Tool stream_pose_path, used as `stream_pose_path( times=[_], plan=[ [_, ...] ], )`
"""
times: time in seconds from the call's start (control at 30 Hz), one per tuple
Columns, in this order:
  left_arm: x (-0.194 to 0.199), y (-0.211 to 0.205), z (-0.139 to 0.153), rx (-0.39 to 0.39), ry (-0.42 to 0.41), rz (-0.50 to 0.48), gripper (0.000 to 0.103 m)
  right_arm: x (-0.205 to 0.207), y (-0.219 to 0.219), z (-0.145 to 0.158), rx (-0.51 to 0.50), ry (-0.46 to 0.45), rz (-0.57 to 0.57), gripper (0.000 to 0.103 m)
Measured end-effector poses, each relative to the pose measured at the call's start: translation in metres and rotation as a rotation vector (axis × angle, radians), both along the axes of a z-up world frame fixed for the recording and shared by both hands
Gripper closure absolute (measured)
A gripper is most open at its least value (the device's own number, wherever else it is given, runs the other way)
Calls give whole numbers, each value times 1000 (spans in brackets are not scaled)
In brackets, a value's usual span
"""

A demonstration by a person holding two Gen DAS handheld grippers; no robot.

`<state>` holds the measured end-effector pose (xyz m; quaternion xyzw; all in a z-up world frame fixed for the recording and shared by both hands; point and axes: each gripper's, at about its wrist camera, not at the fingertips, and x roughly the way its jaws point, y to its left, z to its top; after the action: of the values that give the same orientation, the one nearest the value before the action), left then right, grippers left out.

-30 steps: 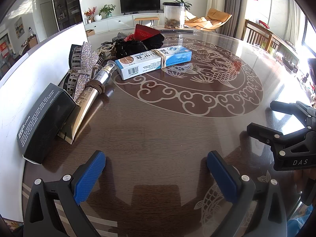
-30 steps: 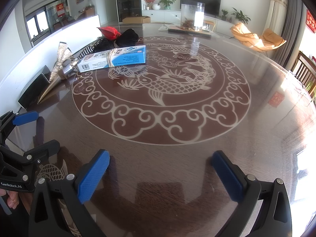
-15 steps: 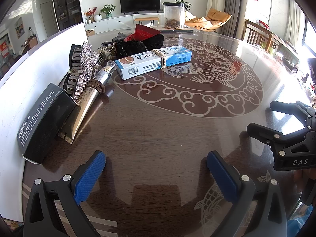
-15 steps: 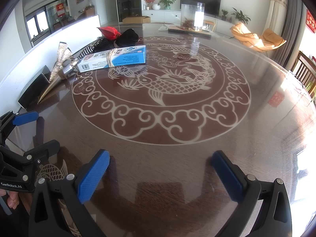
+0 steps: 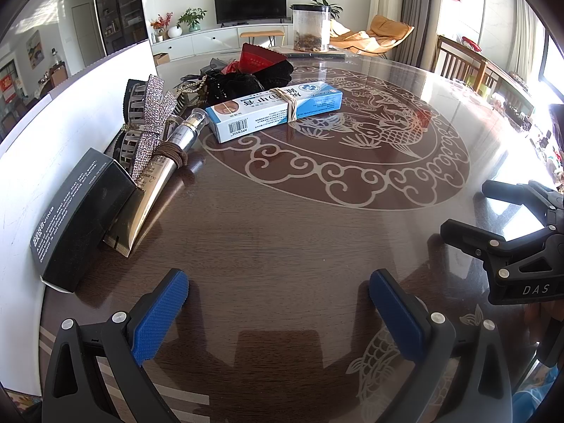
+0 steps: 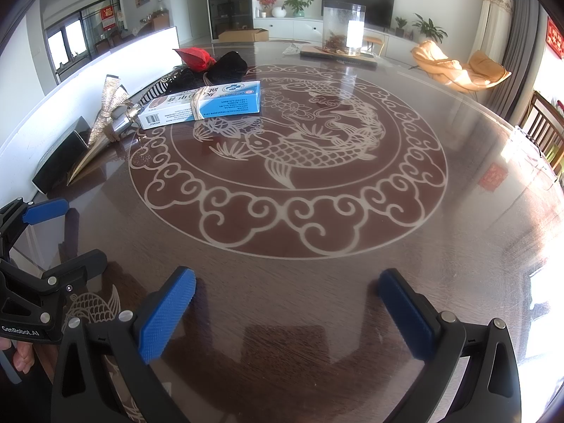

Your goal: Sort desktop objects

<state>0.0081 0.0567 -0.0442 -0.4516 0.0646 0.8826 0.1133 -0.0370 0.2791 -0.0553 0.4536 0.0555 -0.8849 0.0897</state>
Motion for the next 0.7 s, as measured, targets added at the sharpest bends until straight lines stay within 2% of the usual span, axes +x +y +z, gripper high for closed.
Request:
stream_pose_path(
  times=[0.57,0.7],
  plan=[
    [0,-1,2,-2,-1,4,0,0,0,0,0,0,0,0],
    [-2,-4,5,-8,-31,9,0,0,0,0,0,0,0,0]
  ],
)
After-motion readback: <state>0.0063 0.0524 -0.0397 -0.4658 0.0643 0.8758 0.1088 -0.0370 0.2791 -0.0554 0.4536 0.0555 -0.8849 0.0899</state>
